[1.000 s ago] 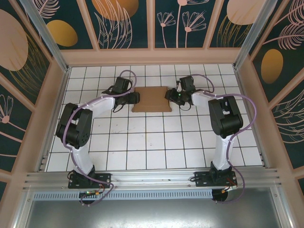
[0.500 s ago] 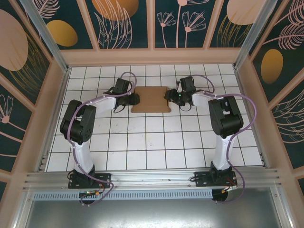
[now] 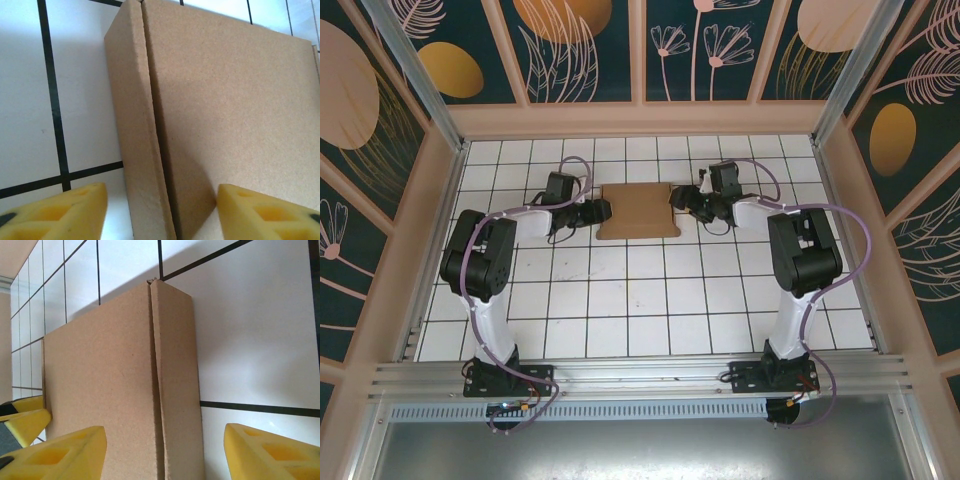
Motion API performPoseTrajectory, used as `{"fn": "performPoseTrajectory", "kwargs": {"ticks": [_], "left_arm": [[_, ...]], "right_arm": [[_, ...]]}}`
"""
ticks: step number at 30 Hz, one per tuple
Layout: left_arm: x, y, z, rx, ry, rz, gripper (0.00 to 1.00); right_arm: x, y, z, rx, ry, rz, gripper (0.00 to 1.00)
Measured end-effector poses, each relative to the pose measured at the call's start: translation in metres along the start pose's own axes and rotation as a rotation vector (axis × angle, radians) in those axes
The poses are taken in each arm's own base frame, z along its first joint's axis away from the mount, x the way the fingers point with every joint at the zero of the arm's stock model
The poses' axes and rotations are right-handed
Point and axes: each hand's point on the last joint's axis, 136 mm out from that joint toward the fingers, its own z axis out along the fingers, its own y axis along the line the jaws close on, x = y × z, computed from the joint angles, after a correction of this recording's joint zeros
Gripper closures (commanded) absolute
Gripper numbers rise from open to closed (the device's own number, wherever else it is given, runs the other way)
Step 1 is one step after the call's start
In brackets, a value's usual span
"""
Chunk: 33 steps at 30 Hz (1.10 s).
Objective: Fold the paper box
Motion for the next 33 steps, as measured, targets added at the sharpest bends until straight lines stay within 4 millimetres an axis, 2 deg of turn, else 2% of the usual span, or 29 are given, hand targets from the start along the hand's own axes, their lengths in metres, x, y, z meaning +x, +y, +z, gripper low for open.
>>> {"fn": "performPoseTrajectory", "kwargs": {"ticks": [2,5,10,16,23,33], "left_arm": [[0.000,-0.001,-0.001,0.018,0.000,-0.012,0.30],[-0.002,-0.003,-0.001,0.044,-0.009,-0.020,0.29],[-0.007,-0.005,-0.003,0.068,-0.023,-0.034,0.46],[-0.010,-0.003,-0.004,0.072,-0.030,-0.040,0.60],[-0.010,-0.003,-0.005,0.071,-0.032,-0.040,0.67],[-0.011,0.010,-0.009,0.113,-0.049,-0.075,0.73]], "right_arm": [[0.002,-0.001,0.000,0.003,0.004,0.002,0.36],[0.002,-0.002,0.000,0.003,0.004,0.003,0.36],[0.002,-0.002,0.000,0.003,0.004,0.002,0.36],[0.002,-0.001,0.000,0.002,0.002,0.002,0.36],[0.002,-0.001,0.000,0.001,0.002,0.001,0.36],[0.006,-0.004,0.001,-0.004,0.008,0.006,0.36]]}}
